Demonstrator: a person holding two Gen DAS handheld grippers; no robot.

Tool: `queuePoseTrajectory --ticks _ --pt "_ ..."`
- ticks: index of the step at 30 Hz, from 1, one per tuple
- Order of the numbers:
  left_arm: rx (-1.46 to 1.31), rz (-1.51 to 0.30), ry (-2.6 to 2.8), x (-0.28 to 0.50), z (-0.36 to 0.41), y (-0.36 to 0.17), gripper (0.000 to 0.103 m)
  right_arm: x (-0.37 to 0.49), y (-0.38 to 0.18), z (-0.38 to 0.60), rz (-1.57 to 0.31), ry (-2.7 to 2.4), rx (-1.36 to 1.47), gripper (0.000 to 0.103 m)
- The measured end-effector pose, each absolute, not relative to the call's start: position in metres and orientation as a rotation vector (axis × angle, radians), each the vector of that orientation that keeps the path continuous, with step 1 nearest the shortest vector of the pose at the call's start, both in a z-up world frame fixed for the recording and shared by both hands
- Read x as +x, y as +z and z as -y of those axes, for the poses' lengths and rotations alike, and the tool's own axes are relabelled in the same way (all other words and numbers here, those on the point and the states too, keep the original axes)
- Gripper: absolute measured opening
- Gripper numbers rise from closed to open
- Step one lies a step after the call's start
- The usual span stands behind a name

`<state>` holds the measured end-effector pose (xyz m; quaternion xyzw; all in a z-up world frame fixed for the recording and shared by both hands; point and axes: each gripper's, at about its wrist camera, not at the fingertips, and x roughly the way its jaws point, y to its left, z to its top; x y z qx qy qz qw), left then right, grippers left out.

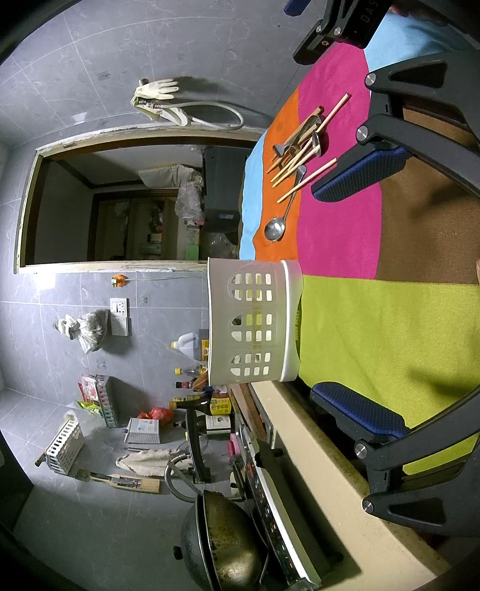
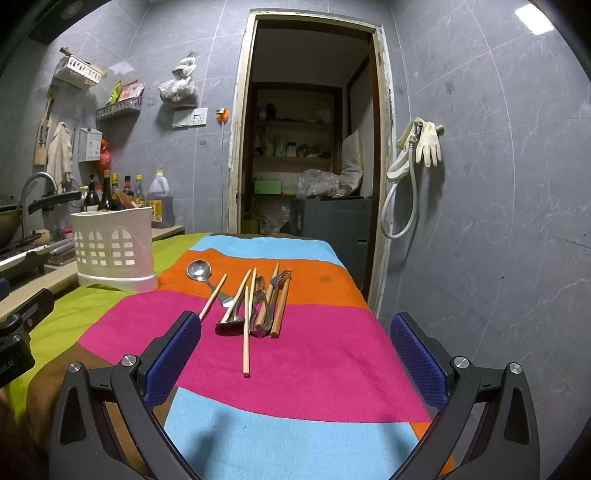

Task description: Organize utensils

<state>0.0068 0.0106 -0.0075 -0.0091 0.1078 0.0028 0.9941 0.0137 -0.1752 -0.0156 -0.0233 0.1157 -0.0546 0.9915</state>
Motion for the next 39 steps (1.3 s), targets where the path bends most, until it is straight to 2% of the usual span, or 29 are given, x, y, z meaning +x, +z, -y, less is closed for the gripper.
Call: queuePoseTrajectory --ticks 27,39 --pt "-0.009 -0.240 -0.005 0.007 -0.004 -0.015 0.096 0.016 -0.030 0.171 -0.257 -0.102 -0.039 0.103" --pt "0.128 -0.245 -0.034 0.039 0.008 0.019 0.096 0.039 0.000 0.188 -0.259 -0.019 -0.069 0.103"
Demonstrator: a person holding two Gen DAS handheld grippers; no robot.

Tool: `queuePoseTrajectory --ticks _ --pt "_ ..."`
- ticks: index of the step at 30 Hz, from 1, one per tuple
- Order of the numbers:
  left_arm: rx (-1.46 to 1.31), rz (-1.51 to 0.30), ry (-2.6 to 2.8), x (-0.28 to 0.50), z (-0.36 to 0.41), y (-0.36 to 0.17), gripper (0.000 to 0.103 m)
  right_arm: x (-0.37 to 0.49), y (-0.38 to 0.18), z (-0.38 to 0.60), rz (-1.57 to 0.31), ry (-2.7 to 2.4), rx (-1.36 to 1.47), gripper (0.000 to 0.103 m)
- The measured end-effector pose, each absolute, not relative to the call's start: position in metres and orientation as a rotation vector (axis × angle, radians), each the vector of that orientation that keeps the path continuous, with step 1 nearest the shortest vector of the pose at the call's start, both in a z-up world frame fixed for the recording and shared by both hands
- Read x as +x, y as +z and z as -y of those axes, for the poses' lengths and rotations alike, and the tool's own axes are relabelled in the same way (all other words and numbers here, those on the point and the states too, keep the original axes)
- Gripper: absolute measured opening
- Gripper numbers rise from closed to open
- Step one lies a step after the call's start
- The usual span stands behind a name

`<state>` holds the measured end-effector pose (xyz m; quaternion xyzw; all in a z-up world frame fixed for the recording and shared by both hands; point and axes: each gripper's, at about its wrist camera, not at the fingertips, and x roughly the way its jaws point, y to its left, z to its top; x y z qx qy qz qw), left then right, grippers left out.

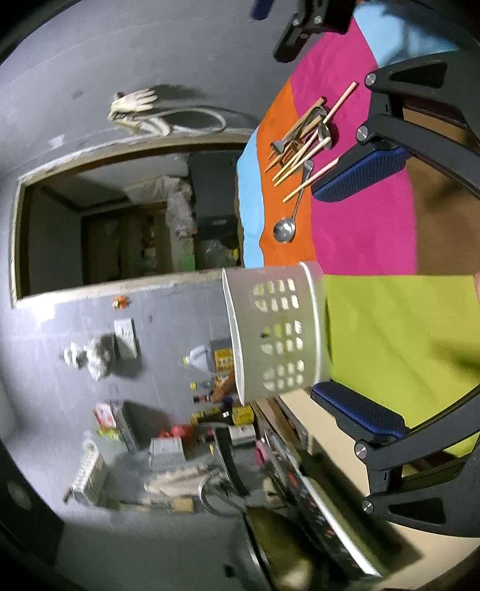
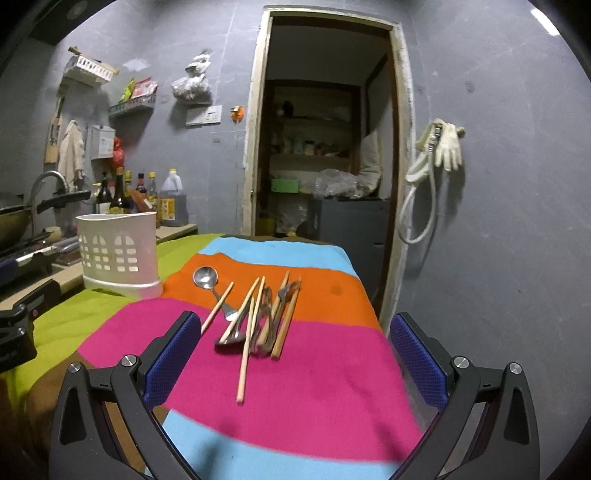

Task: Organize utensils
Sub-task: 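Move the left tool to the spoon while the right tool approaches the chopsticks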

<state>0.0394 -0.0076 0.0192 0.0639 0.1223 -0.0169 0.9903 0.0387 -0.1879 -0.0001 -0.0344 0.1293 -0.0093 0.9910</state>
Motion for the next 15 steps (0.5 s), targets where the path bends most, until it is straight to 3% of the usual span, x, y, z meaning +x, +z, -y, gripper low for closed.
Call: queuePoseTrajectory --ticks 12,13,15 --pt "0.084 -0.544 -0.240 0.152 0.028 0.035 0.095 0.152 0.012 0.235 -0.530 0.113 -0.097 0.102" --pt "0.095 -0.556 -0.246 0.159 0.032 0.035 0.095 0.163 0.009 0.237 -0.559 0.121 -0.092 0.101" --pt "0.103 -0.590 -0.259 0.174 0.040 0.033 0.091 0.181 0.003 0.240 -0.609 0.143 -0.087 0.087"
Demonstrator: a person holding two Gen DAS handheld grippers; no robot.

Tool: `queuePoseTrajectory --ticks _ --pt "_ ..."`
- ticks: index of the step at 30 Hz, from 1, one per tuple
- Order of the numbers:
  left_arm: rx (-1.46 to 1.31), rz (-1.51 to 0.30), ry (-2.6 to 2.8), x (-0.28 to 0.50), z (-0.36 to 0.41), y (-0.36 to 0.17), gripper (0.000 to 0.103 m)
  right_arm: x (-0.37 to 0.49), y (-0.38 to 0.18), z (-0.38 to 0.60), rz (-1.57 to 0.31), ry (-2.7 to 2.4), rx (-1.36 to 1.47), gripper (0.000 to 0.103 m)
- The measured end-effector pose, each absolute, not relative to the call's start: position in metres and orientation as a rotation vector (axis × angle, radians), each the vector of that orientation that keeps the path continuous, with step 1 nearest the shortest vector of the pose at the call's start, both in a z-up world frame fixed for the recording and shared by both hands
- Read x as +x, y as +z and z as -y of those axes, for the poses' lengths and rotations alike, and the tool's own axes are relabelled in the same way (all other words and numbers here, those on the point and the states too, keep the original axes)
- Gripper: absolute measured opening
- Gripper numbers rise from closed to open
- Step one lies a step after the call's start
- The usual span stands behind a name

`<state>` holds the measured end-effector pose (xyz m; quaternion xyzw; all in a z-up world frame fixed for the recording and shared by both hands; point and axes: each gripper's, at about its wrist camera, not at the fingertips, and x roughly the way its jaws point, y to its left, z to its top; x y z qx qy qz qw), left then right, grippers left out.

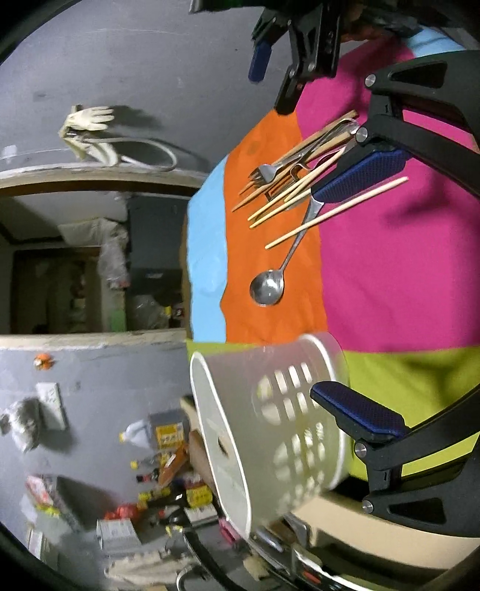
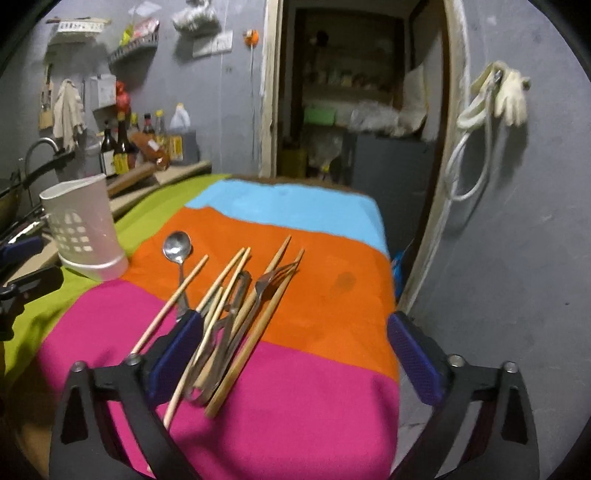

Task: Organize utensils
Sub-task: 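Move the left tool to the spoon while the right tool approaches the chopsticks, then grasp the metal spoon with the left tool while the right tool grasps a wooden chopstick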

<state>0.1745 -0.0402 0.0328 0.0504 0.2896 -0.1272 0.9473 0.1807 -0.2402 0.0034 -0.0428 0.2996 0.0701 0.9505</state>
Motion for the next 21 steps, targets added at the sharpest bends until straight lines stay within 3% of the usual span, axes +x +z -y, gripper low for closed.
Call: queuePoseTrajectory --ticks 6,10,18,21 --pt "0.065 -0.718 -0.321 0.222 0.058 0.020 0.057 0.225 -0.013 0.247 -0.778 0.201 -0.054 0.052" --pt "0.014 -0.819 -0.324 0.254 0.063 0.008 0.037 0.237 -0.017 0.250 -0.822 0.230 -0.046 0.045" --pt "0.003 -0.923 -0.248 0.309 0.068 -0.011 0.033 0.257 -0.023 0.248 -0.869 0.307 -0.037 0.028" --pt "0.016 -0.920 -0.224 0.319 0.067 -0.014 0.034 0.264 -0.025 0.247 -0.884 0.319 -0.032 0.027"
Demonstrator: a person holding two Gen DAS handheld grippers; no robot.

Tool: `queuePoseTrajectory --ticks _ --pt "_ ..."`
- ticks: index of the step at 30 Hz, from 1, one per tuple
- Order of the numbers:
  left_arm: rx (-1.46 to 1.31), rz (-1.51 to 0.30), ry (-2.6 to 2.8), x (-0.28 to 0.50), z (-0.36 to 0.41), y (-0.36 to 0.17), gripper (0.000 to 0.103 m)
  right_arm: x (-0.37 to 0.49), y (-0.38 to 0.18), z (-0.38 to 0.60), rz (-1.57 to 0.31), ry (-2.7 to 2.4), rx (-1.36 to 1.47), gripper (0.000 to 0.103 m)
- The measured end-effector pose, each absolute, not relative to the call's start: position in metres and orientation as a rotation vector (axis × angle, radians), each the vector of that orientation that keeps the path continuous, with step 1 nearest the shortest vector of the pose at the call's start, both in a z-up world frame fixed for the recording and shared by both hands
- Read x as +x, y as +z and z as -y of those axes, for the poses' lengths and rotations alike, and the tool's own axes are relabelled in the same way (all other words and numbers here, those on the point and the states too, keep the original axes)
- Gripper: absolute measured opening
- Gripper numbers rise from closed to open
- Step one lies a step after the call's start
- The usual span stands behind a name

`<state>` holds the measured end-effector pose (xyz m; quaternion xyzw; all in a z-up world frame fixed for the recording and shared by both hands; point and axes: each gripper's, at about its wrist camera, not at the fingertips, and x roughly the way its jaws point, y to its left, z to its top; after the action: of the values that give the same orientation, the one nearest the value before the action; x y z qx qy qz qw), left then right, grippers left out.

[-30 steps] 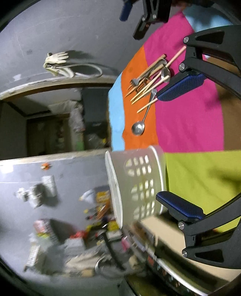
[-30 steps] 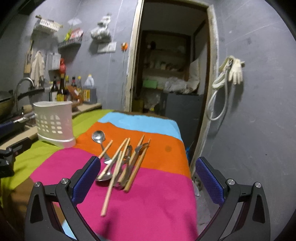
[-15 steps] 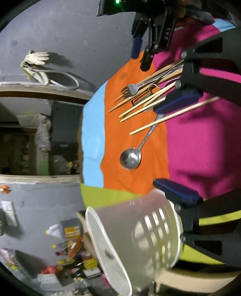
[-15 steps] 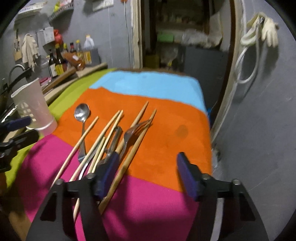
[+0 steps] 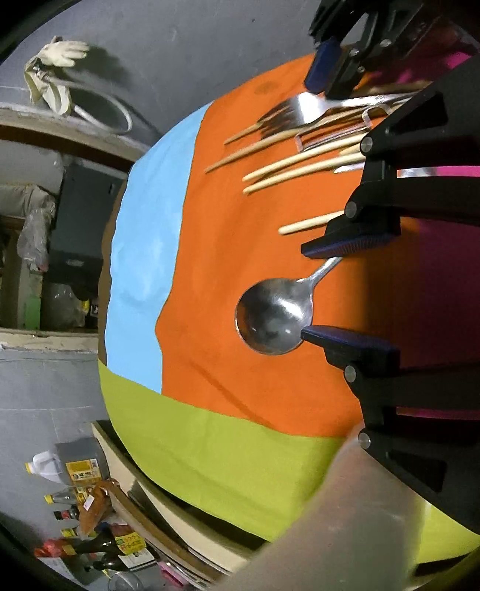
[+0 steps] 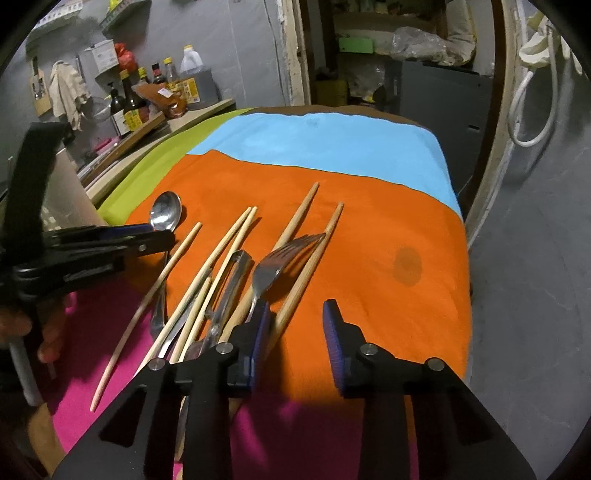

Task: Organize utensils
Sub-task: 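Grasp the metal spoon with the left tool while the right tool grasps a wooden chopstick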

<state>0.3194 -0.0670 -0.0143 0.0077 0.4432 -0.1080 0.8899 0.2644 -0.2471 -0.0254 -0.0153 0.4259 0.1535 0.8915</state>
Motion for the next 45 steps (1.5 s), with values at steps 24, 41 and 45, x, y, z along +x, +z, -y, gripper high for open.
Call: queuePoseTrajectory --ticks 24,41,45 --pt "0.058 -0.965 -0.385 0.286 0.066 -0.016 0.003 0.250 -0.024 0.278 -0.992 0.337 0.057 0.007" --pt "0.225 -1.015 -0.441 0.260 0.066 -0.022 0.010 0.243 -0.029 0.260 -0.996 0.303 -0.056 0.007" --pt "0.254 -1.068 -0.479 0.261 0.065 -0.021 0.020 0.247 -0.029 0.254 -1.020 0.294 -0.099 0.008"
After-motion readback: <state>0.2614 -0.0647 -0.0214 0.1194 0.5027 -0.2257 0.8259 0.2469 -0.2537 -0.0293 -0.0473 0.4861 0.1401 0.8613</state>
